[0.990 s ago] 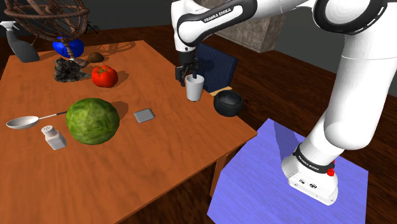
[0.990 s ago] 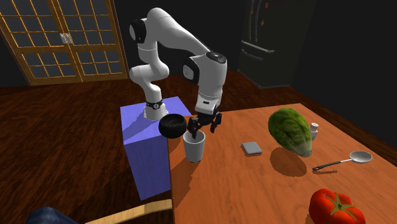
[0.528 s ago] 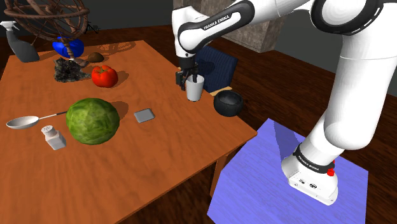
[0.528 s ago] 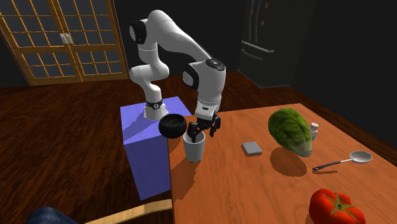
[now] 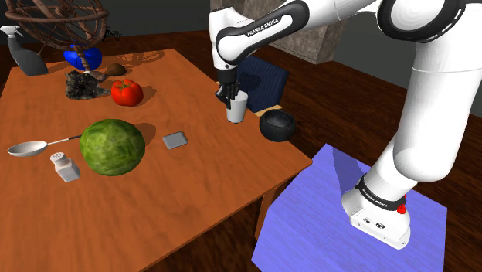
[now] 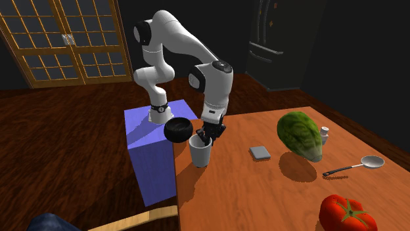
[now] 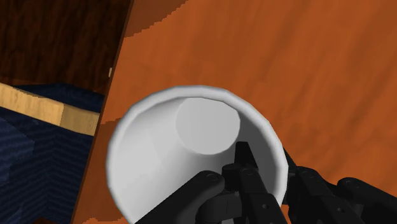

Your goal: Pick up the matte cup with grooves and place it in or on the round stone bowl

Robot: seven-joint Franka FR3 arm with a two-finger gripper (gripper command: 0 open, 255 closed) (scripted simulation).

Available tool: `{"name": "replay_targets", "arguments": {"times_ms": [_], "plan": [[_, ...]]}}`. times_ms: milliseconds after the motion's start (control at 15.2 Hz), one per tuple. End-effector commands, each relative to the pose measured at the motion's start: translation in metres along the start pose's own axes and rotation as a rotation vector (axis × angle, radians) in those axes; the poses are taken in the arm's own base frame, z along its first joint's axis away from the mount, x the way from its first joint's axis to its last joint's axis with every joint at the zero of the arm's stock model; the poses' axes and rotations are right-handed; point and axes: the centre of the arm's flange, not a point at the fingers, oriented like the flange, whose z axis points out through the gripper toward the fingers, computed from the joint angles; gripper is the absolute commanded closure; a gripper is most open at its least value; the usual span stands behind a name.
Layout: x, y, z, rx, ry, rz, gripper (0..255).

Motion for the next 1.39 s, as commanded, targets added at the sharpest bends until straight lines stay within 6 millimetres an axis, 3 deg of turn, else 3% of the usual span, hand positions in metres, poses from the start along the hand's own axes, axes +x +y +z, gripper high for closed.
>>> {"name": "replay_targets", "arguments": {"times_ms": [0, 330, 1320], "plan": [[0.0, 0.0, 0.0, 0.0, 0.0, 0.0, 255], [0.0, 0.0, 0.0, 0.0, 0.0, 0.0, 255], [-0.008, 0.006, -0.078, 0.0, 0.0, 0.0, 255]]}}
